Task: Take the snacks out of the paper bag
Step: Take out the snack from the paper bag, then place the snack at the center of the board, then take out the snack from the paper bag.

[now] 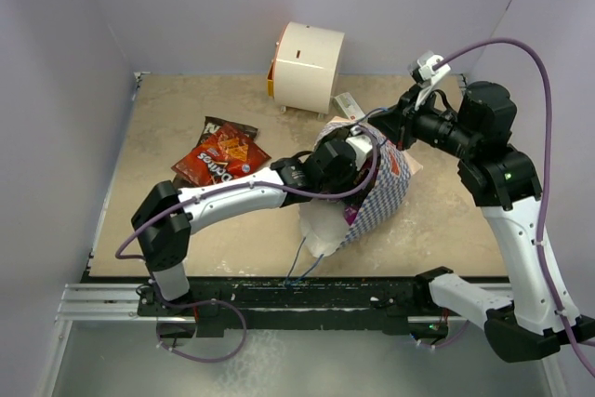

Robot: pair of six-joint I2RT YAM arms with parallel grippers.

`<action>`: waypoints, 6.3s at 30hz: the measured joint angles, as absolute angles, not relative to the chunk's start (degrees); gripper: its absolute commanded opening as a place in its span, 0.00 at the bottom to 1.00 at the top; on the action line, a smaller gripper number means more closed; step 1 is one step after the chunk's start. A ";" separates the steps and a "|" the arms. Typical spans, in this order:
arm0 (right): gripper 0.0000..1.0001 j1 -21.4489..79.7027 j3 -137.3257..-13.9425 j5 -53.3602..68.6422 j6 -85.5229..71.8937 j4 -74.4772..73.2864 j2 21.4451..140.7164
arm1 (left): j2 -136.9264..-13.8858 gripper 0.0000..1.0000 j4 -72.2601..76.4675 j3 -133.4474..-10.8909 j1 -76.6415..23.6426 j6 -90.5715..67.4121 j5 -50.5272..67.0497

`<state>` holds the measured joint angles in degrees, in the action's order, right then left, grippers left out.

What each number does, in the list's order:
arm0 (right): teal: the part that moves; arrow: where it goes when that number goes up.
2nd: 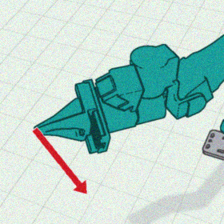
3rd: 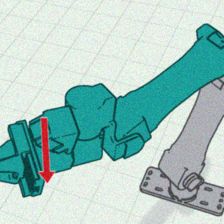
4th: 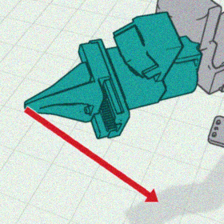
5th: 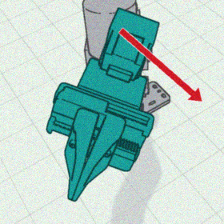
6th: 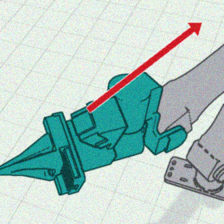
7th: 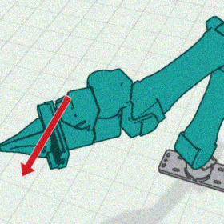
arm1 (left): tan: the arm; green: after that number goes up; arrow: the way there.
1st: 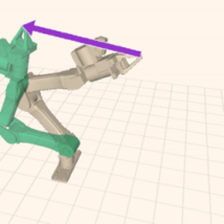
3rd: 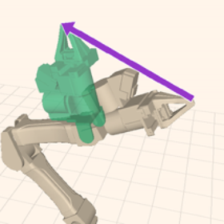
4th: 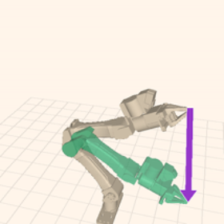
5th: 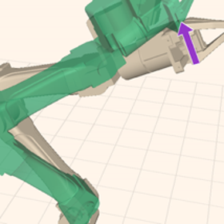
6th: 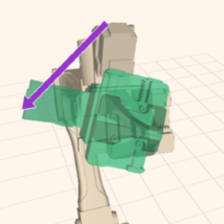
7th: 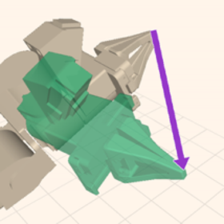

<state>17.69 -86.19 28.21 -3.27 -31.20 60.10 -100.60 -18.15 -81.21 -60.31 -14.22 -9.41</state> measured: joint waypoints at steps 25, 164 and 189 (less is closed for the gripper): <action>0.00 17.69 -88.05 29.61 0.49 -34.04 61.14 | -108.73 0.28 -13.65 -84.40 -58.13 -14.33 -4.03; 0.00 17.69 -77.87 19.70 0.16 -32.64 52.82 | -79.48 0.50 -37.58 -83.35 -73.19 -34.83 -19.40; 0.00 17.69 -77.87 20.60 -0.75 -32.73 52.84 | -110.32 0.51 -31.86 -90.00 -71.20 -29.02 -30.96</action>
